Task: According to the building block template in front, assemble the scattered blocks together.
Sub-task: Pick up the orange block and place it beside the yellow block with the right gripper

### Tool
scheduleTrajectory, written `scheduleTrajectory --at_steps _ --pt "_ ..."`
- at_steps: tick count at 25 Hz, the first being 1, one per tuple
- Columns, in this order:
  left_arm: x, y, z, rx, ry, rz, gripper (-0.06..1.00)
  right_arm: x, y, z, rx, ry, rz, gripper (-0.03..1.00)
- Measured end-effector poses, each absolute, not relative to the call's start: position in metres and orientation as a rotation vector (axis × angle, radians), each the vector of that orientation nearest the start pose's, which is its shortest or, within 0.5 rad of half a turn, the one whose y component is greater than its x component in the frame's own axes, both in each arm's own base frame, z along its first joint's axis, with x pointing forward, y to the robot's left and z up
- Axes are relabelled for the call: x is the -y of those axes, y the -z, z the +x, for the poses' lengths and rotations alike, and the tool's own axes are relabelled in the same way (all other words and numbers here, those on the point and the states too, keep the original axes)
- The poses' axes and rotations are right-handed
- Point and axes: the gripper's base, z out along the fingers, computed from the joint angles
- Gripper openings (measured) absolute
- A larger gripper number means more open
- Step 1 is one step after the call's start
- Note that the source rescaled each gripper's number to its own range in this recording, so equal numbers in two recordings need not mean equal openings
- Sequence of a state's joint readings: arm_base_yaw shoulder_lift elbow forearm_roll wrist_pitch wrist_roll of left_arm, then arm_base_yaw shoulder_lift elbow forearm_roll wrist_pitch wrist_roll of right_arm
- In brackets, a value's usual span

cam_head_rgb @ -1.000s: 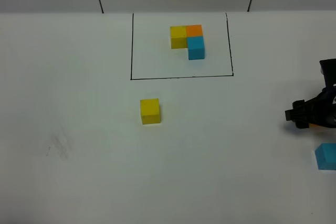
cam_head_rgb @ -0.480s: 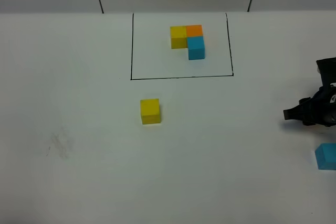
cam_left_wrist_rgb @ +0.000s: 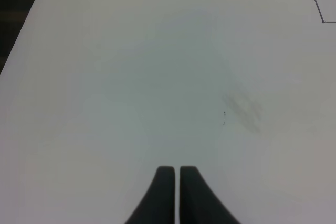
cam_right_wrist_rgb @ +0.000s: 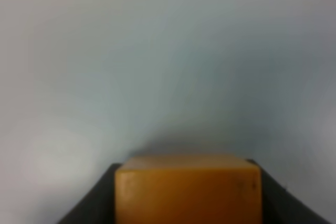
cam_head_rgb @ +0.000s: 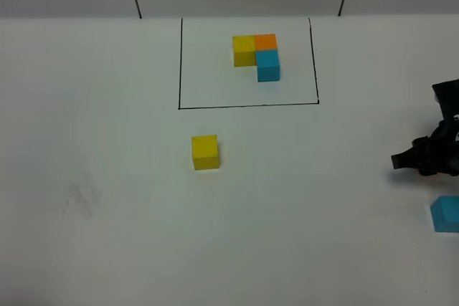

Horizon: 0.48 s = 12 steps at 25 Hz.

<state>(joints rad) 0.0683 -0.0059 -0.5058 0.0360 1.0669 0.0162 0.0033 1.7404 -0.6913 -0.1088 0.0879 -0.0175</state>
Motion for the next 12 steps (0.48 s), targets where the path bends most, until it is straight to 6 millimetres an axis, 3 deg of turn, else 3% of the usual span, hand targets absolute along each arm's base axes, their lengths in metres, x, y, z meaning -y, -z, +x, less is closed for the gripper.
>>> scheduleTrajectory --at_steps 6,12 --pt "-0.002 -0.278 -0.007 -2.039 -0.096 -0.055 0.00 -0.004 -0.193 0.274 -2.470 0.071 -0.172 0.46" --pt "-0.002 -0.278 -0.007 -2.039 -0.096 -0.055 0.00 -0.001 -0.250 0.232 -2.408 0.100 -0.156 0.46"
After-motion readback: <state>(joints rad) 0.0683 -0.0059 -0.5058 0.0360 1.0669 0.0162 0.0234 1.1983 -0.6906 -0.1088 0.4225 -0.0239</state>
